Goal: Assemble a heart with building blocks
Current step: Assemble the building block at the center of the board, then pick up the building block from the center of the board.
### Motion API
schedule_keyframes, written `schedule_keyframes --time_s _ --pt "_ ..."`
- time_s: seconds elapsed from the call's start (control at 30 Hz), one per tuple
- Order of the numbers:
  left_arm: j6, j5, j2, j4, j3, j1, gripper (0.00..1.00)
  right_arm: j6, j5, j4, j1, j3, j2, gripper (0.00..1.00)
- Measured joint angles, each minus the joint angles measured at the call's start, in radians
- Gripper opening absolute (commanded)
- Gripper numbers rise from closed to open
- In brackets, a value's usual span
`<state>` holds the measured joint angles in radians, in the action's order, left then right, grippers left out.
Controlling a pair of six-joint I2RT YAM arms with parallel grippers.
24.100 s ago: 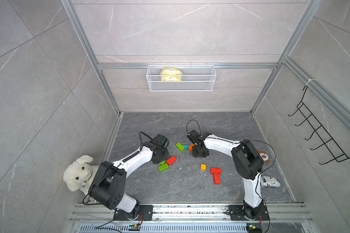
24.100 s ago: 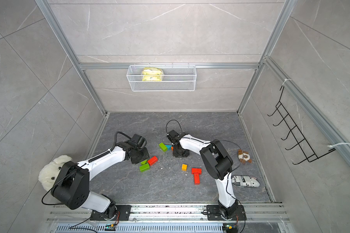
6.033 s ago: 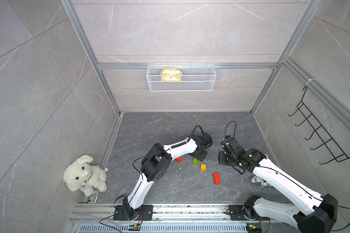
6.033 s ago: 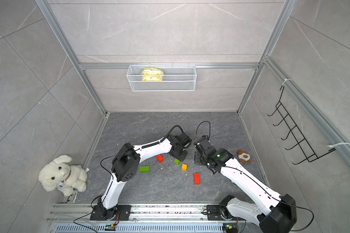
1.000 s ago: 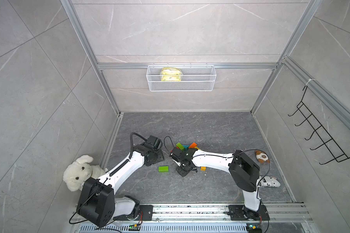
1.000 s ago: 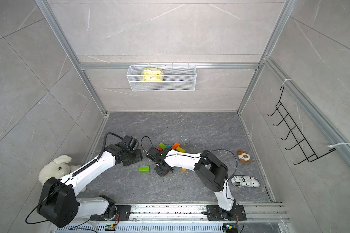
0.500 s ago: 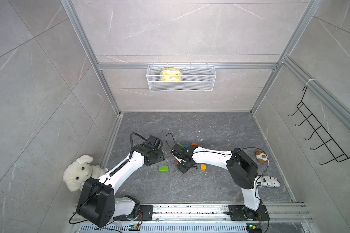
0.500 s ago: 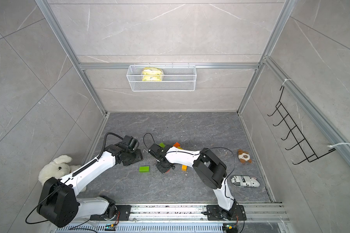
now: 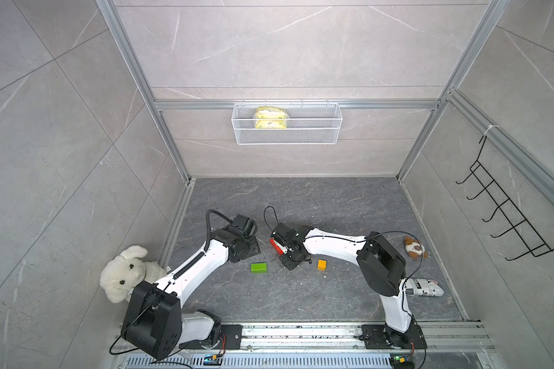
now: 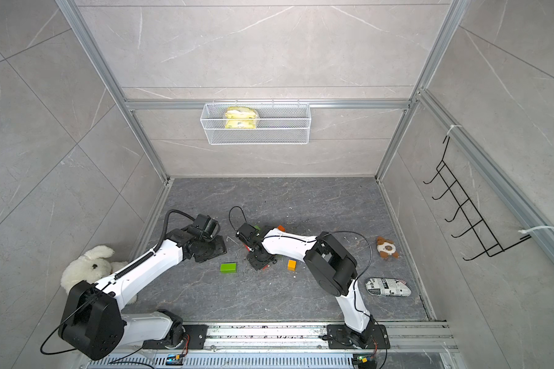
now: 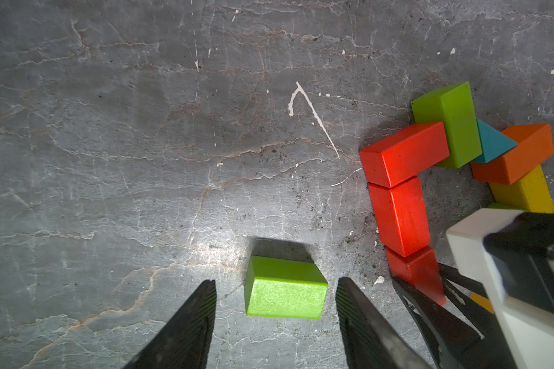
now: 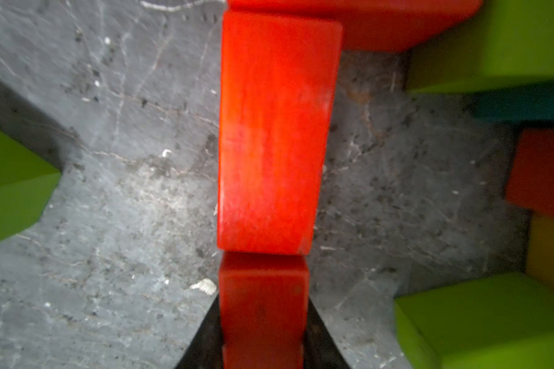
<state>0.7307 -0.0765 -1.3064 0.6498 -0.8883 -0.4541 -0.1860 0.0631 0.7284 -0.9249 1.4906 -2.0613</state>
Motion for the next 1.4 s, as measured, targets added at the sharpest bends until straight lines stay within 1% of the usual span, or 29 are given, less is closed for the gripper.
schedule_keyframes --time_s 0.1,0.33,0.47,0.53,0.63,0.77,0.9,1.03,1.17,1.4 --pt "0.0 0.0 0.0 0.0 0.001 0.0 0.64 0.0 0.0 0.002 0.001 0.004 -0.003 0.3" --pt "0.0 0.005 -0.006 -0.001 0.003 0.0 0.66 -0.002 -0.003 -0.001 0.003 0.007 -0.006 0.48" --pt "0.0 0.027 -0.014 -0.006 0.013 0.0 0.67 -0.003 -0.004 -0.001 0.003 0.005 -0.005 0.54" --pt "0.0 0.037 -0.025 -0.009 0.014 -0.003 0.68 -0.004 -0.003 -0.005 0.003 -0.005 0.006 0.55" --pt "0.007 0.052 -0.041 -0.009 0.014 -0.023 0.69 -0.007 0.001 -0.008 0.003 -0.035 0.055 0.62" --pt "0.044 0.064 -0.043 -0.002 0.017 -0.093 0.72 -0.029 0.034 -0.019 0.004 -0.105 0.199 0.73" --pt "0.132 0.082 -0.037 0.001 0.039 -0.16 0.75 -0.065 0.082 -0.038 0.016 -0.178 0.327 0.75" --pt "0.248 0.089 -0.037 0.011 0.05 -0.207 0.76 -0.119 0.151 -0.037 0.042 -0.259 0.394 0.77" --pt "0.361 0.087 -0.058 0.011 0.05 -0.211 0.77 -0.165 0.194 -0.023 0.061 -0.325 0.462 0.78" --pt "0.484 0.066 -0.126 0.006 0.048 -0.19 0.78 -0.196 0.211 -0.014 0.088 -0.369 0.574 0.79"
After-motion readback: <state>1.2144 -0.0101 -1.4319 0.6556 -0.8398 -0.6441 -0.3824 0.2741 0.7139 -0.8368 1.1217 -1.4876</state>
